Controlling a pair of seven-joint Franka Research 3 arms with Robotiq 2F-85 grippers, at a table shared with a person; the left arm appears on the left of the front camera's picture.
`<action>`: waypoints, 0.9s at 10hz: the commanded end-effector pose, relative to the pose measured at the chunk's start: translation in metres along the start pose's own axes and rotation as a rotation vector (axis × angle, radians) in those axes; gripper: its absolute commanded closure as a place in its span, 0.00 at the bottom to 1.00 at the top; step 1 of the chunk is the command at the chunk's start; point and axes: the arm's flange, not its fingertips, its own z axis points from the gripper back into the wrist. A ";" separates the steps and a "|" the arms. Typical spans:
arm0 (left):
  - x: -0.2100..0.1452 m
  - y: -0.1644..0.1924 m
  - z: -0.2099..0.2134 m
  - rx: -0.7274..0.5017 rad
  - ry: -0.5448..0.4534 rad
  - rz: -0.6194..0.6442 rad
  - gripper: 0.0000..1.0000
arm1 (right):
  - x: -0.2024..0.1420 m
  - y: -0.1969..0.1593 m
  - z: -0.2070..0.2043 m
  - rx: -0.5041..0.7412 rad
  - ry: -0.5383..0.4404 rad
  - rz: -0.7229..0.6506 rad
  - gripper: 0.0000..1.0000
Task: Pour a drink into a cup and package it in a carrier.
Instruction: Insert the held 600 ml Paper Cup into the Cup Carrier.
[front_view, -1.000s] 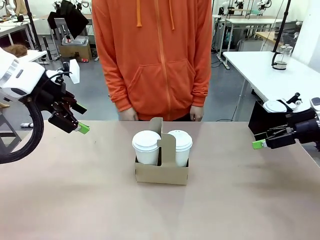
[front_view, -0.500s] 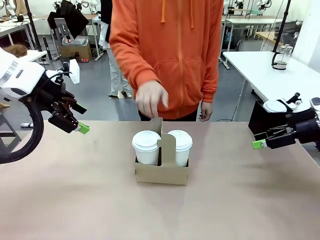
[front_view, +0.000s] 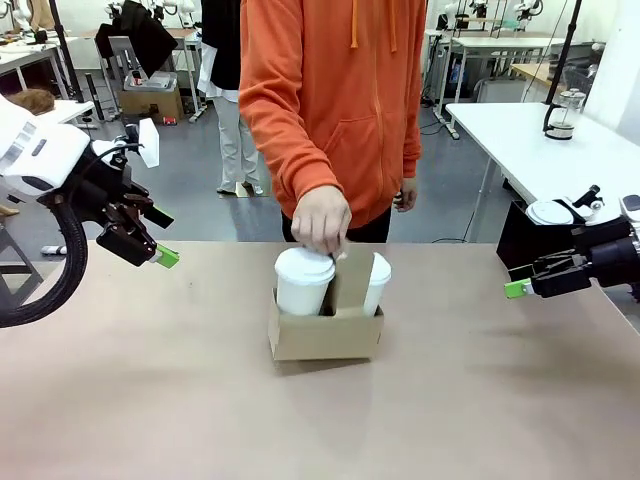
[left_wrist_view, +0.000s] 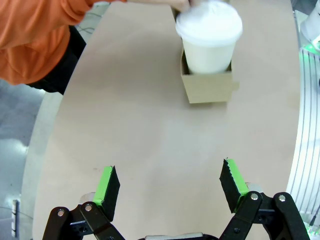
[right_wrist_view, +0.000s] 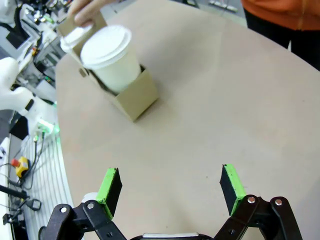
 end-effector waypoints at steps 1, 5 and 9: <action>-0.002 0.002 0.000 -0.013 -0.025 -0.017 0.00 | -0.001 -0.001 -0.001 0.011 -0.019 0.016 0.00; -0.002 0.002 0.000 -0.013 -0.025 -0.017 0.00 | -0.001 -0.001 -0.001 0.011 -0.019 0.016 0.00; -0.002 0.002 0.000 -0.013 -0.025 -0.017 0.00 | -0.001 -0.001 -0.001 0.011 -0.019 0.016 0.00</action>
